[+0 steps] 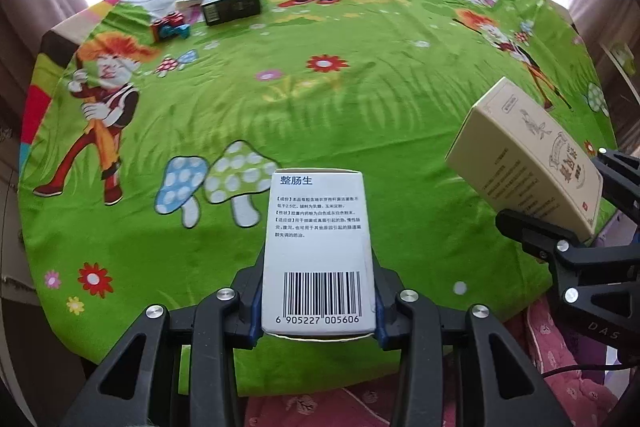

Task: Organize rigid objects
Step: 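Carry both boxes to the storage box and open both grippers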

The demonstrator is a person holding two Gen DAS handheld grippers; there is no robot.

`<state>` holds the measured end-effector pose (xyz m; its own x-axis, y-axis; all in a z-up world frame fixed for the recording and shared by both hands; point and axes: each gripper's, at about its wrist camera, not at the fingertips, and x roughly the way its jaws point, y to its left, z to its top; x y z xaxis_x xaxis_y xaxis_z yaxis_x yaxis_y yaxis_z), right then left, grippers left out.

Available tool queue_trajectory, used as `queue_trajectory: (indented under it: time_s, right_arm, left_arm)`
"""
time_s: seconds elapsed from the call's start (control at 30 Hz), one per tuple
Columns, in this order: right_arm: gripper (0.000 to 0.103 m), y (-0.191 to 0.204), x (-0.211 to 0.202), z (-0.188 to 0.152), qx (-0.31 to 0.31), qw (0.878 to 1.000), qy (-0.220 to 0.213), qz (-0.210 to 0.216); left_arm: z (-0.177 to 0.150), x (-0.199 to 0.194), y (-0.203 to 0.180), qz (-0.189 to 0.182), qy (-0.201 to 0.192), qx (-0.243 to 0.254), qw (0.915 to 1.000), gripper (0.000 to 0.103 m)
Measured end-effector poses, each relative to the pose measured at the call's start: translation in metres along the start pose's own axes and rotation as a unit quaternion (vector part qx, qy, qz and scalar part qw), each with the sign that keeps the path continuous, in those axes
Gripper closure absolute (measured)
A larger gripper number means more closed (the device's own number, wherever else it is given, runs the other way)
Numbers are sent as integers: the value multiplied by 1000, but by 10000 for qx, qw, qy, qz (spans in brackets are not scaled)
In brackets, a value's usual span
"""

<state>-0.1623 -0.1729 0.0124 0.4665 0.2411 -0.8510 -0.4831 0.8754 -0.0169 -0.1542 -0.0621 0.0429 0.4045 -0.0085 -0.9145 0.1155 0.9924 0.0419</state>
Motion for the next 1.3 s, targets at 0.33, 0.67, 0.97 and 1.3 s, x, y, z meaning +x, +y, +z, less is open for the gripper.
queue_trajectory:
  time_s: [0.33, 0.67, 0.97, 1.3]
  right_arm:
    - [48, -67, -47, -69, 987, 9942, -153, -395]
    - [48, -114, -88, -129, 1715, 9815, -343, -778]
    - [48, -160, -127, -207, 2637, 9554, -389, -1270]
    - [48, -198, -150, -280, 3409, 9200, -70, -1934]
  left_arm:
    - [1, -6, -93, -340, -40, 1224, 9919, 62]
    - [-10, -16, -185, -592, -88, 2404, 9688, 62]
    - [-27, -34, -279, -859, -258, 3589, 9291, 62]
    - [-55, -39, -360, -1382, -175, 4498, 8822, 62]
